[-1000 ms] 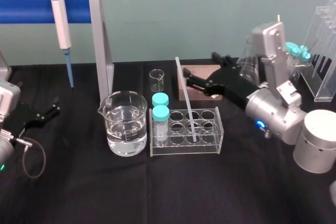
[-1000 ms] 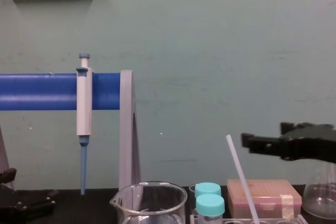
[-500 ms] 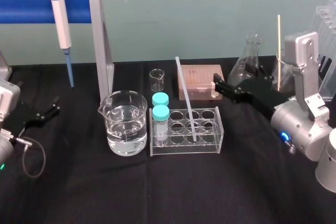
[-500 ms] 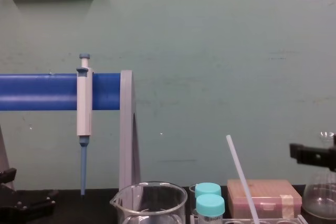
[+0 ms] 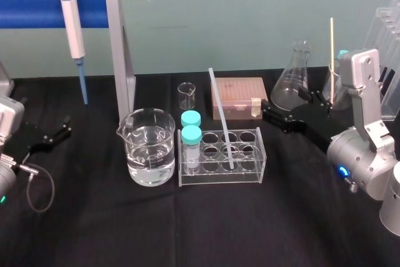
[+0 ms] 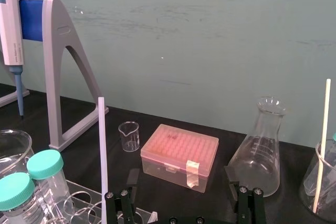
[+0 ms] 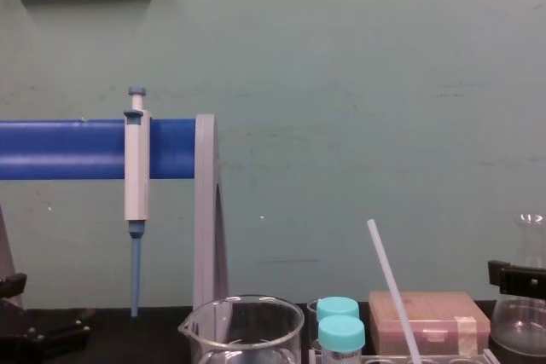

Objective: Pick up the stirring rod with one hand, then place it down.

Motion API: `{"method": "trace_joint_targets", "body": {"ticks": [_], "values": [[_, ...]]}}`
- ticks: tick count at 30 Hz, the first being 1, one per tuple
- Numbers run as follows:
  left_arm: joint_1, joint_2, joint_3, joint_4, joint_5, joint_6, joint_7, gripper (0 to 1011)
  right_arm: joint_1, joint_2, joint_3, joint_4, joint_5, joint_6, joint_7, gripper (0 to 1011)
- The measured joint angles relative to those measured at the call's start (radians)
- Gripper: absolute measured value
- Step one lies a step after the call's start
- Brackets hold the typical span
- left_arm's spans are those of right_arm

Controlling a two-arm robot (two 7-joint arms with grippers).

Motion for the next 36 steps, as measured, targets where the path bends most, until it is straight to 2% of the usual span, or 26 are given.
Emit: {"method": "trace_joint_targets", "body": {"ticks": [36], "values": [[0.0, 0.0, 0.0, 0.0, 0.0, 0.0, 0.0, 1000, -0.001, 0.002, 0.0, -0.003, 0.005, -0.002, -0.002, 1003]]}}
